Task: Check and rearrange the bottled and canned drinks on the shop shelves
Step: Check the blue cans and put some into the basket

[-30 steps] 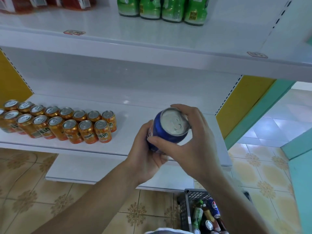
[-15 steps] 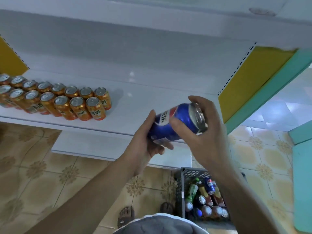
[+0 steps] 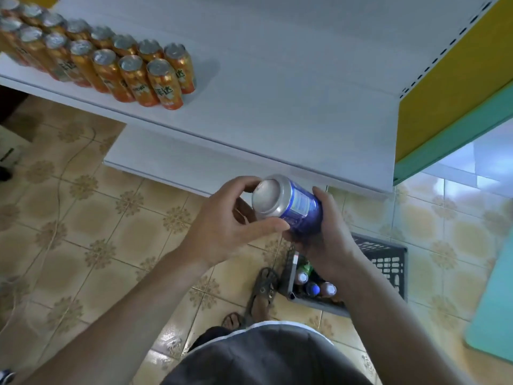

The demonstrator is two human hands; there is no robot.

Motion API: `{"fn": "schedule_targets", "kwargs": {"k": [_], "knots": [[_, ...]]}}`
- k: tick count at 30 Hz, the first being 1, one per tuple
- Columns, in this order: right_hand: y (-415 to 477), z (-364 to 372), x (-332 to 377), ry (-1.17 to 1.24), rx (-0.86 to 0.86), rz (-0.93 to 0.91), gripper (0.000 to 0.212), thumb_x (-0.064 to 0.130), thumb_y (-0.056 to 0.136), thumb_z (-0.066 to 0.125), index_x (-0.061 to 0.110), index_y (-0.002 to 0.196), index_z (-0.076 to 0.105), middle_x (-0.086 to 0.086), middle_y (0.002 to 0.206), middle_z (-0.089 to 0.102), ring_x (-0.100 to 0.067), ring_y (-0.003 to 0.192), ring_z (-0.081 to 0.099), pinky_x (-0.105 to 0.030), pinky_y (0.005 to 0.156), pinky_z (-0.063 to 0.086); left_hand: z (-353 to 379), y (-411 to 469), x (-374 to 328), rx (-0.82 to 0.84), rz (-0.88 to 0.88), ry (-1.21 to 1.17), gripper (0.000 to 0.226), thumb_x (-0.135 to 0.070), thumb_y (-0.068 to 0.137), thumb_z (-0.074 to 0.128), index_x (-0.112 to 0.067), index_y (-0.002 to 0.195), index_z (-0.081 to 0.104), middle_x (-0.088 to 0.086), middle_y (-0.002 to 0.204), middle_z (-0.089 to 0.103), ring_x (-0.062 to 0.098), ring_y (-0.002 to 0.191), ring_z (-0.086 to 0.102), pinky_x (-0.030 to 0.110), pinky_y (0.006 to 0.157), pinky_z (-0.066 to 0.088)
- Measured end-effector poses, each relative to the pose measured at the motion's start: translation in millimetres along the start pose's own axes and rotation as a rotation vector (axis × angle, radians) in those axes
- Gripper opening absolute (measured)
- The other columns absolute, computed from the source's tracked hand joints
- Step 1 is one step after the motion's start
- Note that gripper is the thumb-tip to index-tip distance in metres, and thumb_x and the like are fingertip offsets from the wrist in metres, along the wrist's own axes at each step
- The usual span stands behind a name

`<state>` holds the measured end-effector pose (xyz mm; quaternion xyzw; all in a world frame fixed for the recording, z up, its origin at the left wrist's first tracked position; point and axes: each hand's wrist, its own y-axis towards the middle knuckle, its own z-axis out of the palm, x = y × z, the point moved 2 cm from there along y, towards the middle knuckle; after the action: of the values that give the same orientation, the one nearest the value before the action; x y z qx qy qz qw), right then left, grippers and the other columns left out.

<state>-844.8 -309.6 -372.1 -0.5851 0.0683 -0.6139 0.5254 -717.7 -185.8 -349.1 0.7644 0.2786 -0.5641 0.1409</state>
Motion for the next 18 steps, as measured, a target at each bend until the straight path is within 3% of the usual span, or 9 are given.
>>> {"fn": "schedule_targets", "kwargs": {"k": [3,5,8,10,12,14,18], "knots": [[-2.6,-25.0,-39.4,0.031,-0.051,0.092,0.048,0.055,0.098,0.046,0.020,0.083,0.075,-0.007,0.073,0.068,-0.018,0.055,0.057,-0.028,0.054,0.044,14.4,-17.6,29.4,0.088,-0.107,0.111,0.064,-0.070,0.062,0.080,-0.039,0.116,0.061,-0.024,0.090,0.066,0.001,0.071,0.062,0.016,0.064,0.048],[-4.9,-48.7,-73.0,-0.001,-0.138,0.162,0.045,0.056,0.098,0.048,0.018,0.097,0.072,-0.008,0.078,0.070,-0.019,0.056,0.059,-0.025,0.044,0.046,33.0,-34.0,60.5,0.181,-0.187,0.209,0.067,-0.073,0.068,0.072,-0.040,0.125,0.059,-0.025,0.099,0.066,0.000,0.080,0.063,0.021,0.071,0.050],[-14.6,-92.4,-124.1,0.013,-0.282,0.273,0.041,0.054,0.099,0.051,0.019,0.109,0.070,-0.005,0.087,0.075,-0.016,0.060,0.068,-0.021,0.048,0.049,69.3,-68.9,97.3,0.375,-0.306,0.315,0.071,-0.076,0.076,0.054,-0.039,0.136,0.051,-0.021,0.117,0.063,0.006,0.096,0.063,0.031,0.085,0.053],[-19.7,-125.4,-154.7,0.064,-0.378,0.309,0.043,0.053,0.098,0.055,0.017,0.117,0.068,-0.008,0.096,0.075,-0.017,0.064,0.068,-0.021,0.047,0.052,93.8,-87.6,114.3,0.471,-0.372,0.337,0.061,-0.069,0.087,0.054,-0.038,0.139,0.048,-0.022,0.118,0.061,0.006,0.101,0.061,0.033,0.090,0.052],[-19.4,-165.6,-181.2,0.124,-0.464,0.329,0.042,0.051,0.096,0.060,0.015,0.116,0.067,-0.008,0.099,0.076,-0.018,0.071,0.070,-0.026,0.063,0.060,118.4,-100.3,126.3,0.514,-0.407,0.334,0.051,-0.056,0.095,0.053,-0.035,0.140,0.047,-0.025,0.115,0.057,0.005,0.100,0.059,0.030,0.089,0.050],[-14.7,-208.3,-201.2,0.167,-0.526,0.342,0.039,0.046,0.096,0.062,0.014,0.118,0.067,-0.008,0.098,0.076,-0.017,0.077,0.070,-0.030,0.080,0.057,147.7,-108.2,137.2,0.545,-0.449,0.316,0.048,-0.050,0.097,0.052,-0.033,0.142,0.046,-0.023,0.113,0.055,0.005,0.100,0.058,0.031,0.090,0.050],[11.9,-297.1,-233.0,0.109,-0.695,0.392,0.029,0.038,0.094,0.069,0.012,0.104,0.065,-0.010,0.097,0.067,-0.019,0.073,0.067,-0.031,0.082,0.057,221.5,-114.8,166.8,0.567,-0.527,0.309,0.045,-0.046,0.099,0.052,-0.032,0.141,0.046,-0.022,0.111,0.055,0.007,0.101,0.057,0.031,0.092,0.048]]}}
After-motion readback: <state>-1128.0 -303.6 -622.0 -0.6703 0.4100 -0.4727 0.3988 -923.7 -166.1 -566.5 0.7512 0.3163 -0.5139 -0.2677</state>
